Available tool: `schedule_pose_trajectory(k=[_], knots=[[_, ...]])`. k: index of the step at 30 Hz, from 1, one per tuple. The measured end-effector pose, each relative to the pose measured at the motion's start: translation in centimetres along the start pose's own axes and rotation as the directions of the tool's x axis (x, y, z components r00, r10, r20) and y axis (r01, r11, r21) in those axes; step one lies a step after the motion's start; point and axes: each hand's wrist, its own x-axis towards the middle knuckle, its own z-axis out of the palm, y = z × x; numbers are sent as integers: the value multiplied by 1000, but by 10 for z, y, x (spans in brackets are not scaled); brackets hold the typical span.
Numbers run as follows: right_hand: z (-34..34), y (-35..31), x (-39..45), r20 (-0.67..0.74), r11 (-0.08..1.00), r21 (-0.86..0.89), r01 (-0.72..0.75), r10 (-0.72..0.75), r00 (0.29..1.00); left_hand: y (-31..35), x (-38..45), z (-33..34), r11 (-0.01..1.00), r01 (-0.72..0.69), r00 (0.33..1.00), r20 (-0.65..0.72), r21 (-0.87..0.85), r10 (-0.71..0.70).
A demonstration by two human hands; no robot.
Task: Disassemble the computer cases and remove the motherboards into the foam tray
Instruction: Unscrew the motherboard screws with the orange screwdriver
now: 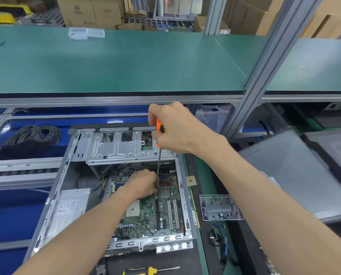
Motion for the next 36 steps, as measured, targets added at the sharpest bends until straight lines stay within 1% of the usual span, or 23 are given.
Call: schedule_pose_trajectory(k=[4, 8, 15, 18, 22, 25, 29, 32, 34, 36], knots=[[-5, -1, 1, -39, 1000, -5, -5, 5, 999, 3, 3, -1, 1000, -5, 1000, -4, 20, 5], [-9, -2, 1, -97, 1000, 13, -11, 12, 995, 3, 4, 0, 1000, -2, 1000, -2, -12, 2], [-11, 0, -2, -107, 999, -41, -34, 30, 994, 9, 1, -4, 991, -70, 997, -35, 116, 75], [-12, 2, -5, -120, 998, -56, -32, 25, 992, 11, 1, -4, 982, -92, 995, -12, 168, 95], [-14, 5, -9, -124, 998, -53, -33, 26, 992, 12, 2, -9, 975, -136, 990, 47, 176, 130], [-15, 6, -10, -130, 998, -43, -42, 36, 991, 8, 0, -15, 982, -151, 988, 56, 115, 145], [-16, 4, -10, -133, 999, -19, -49, 47, 990, -4, -15, -9, 980, -197, 980, -13, -10, 197], [-19, -1, -8, -132, 999, -6, -41, 40, 990, -9, -24, -1, 976, -191, 979, -87, -100, 183], [-22, -4, -7, -148, 999, 8, -37, 38, 988, -8, -25, 1, 976, -172, 982, -97, -134, 159], [-26, -8, -5, -191, 999, 40, -32, 39, 981, -8, -24, 5, 962, -122, 991, -83, -246, 104]])
